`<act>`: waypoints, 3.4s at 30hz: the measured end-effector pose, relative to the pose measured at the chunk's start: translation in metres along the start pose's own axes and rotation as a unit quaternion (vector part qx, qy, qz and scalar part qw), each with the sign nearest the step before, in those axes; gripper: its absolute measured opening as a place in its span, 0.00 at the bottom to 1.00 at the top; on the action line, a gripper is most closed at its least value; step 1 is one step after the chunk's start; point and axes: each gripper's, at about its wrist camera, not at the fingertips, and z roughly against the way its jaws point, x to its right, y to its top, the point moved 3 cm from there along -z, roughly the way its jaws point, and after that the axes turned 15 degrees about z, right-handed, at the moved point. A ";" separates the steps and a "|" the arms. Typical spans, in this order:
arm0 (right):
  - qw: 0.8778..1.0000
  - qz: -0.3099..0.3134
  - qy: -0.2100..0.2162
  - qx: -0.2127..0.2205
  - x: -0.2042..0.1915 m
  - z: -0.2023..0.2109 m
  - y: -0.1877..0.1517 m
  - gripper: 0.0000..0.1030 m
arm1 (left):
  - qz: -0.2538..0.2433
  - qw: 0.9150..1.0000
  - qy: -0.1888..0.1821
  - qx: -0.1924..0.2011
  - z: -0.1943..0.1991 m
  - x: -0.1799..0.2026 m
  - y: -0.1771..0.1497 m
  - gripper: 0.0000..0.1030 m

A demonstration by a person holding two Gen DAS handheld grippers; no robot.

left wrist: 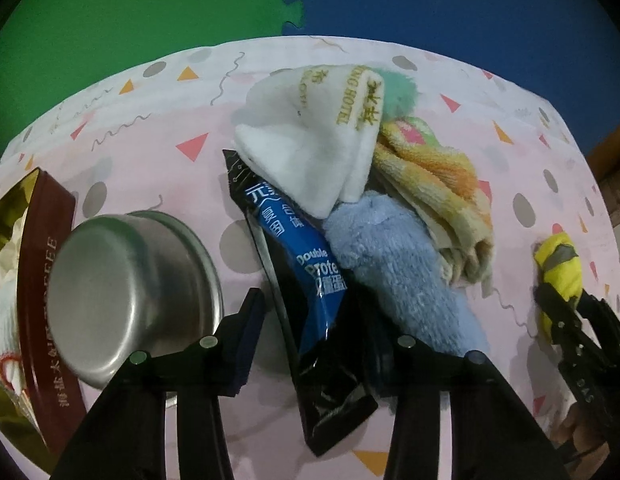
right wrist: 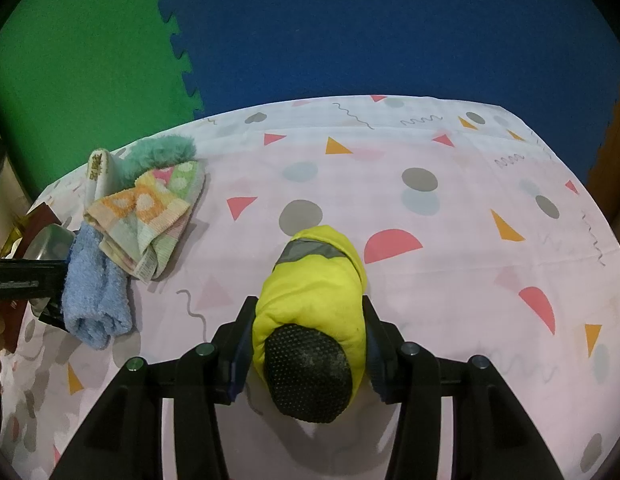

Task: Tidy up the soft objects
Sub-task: 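Grasp the black-and-blue snack bag with the left tool, then carry the black-and-blue snack bag into the gold tin and release it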

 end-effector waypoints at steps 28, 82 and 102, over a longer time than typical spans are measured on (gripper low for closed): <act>1.000 -0.008 0.006 0.003 0.001 0.000 0.000 0.48 | -0.054 0.998 -0.042 0.007 0.061 -0.009 -0.047 0.26; 1.000 0.014 -0.013 -0.007 -0.004 -0.002 0.001 0.50 | 0.090 0.989 0.077 0.091 0.085 -0.263 0.005 0.27; 0.999 0.022 -0.022 -0.011 -0.006 -0.002 0.001 0.50 | 0.081 0.989 0.078 0.099 0.094 -0.267 0.001 0.44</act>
